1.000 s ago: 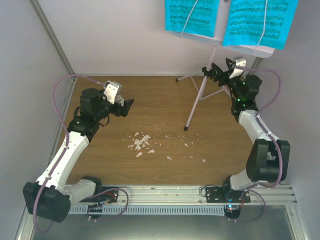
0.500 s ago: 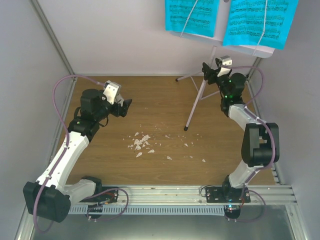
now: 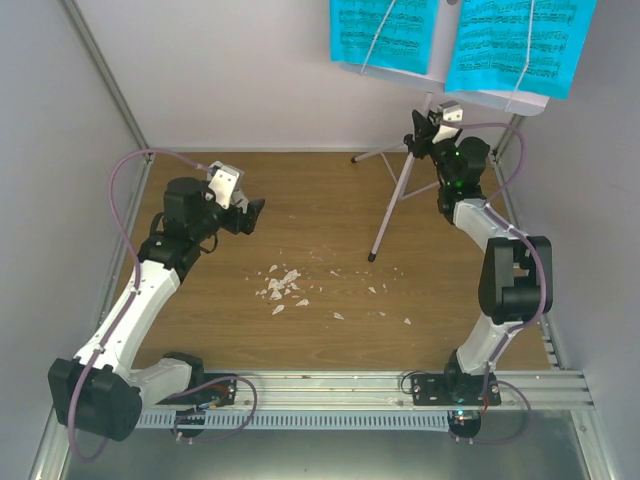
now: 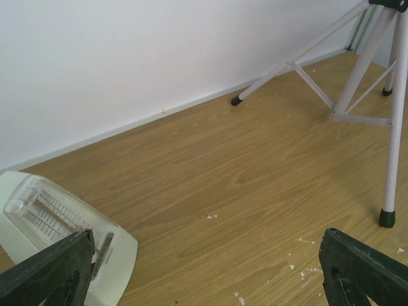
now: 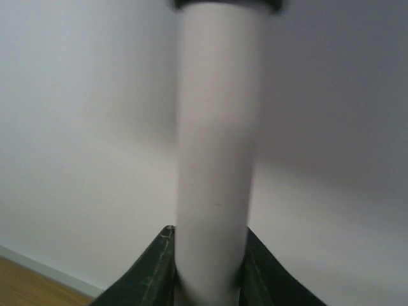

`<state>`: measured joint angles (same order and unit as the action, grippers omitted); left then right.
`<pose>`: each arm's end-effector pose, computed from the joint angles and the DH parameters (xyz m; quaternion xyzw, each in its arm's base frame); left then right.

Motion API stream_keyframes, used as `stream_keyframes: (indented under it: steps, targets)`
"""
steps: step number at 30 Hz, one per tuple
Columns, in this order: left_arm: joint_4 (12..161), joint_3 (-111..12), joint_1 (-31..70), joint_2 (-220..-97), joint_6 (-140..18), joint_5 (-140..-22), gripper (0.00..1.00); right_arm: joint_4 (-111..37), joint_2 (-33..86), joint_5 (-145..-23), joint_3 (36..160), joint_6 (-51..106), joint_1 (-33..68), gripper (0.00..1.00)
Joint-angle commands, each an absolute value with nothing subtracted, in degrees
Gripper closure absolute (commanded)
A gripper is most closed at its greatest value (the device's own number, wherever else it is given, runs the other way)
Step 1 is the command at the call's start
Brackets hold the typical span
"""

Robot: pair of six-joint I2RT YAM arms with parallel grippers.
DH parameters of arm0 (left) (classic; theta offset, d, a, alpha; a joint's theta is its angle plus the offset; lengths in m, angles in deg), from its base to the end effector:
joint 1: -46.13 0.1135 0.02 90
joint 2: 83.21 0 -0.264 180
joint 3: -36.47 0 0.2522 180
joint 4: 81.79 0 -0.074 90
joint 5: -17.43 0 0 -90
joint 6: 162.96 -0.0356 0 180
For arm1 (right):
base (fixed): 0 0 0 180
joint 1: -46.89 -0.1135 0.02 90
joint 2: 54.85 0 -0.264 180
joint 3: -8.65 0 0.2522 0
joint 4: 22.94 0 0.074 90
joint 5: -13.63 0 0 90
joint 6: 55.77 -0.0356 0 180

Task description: Pack up the instrument practice props

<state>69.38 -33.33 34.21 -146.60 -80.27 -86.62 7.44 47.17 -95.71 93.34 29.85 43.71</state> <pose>0.2455 -0.0607 0.3363 0.2048 0.8019 -0.1238 0.5474 0.4192 0.0351 0.3209 -0.1251 0.6147 0.1552 0.7632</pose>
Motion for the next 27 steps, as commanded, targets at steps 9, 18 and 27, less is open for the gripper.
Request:
stream_keyframes:
  steps: [9,18,27]
  targets:
    - [71.05,-32.97,34.01,-147.41,-79.86,-87.0,0.04,10.07,41.72,-101.95,90.96,27.95,41.55,1.0]
    - [71.19,-32.84,34.01,-147.72,-79.42,-86.65,0.04,11.55,30.09,-106.75,79.93,20.72,36.53,1.0]
    - [71.36,-32.82,33.42,-148.15,-78.91,-87.33,0.04,12.88,22.41,-106.06,70.6,15.47,30.34,0.99]
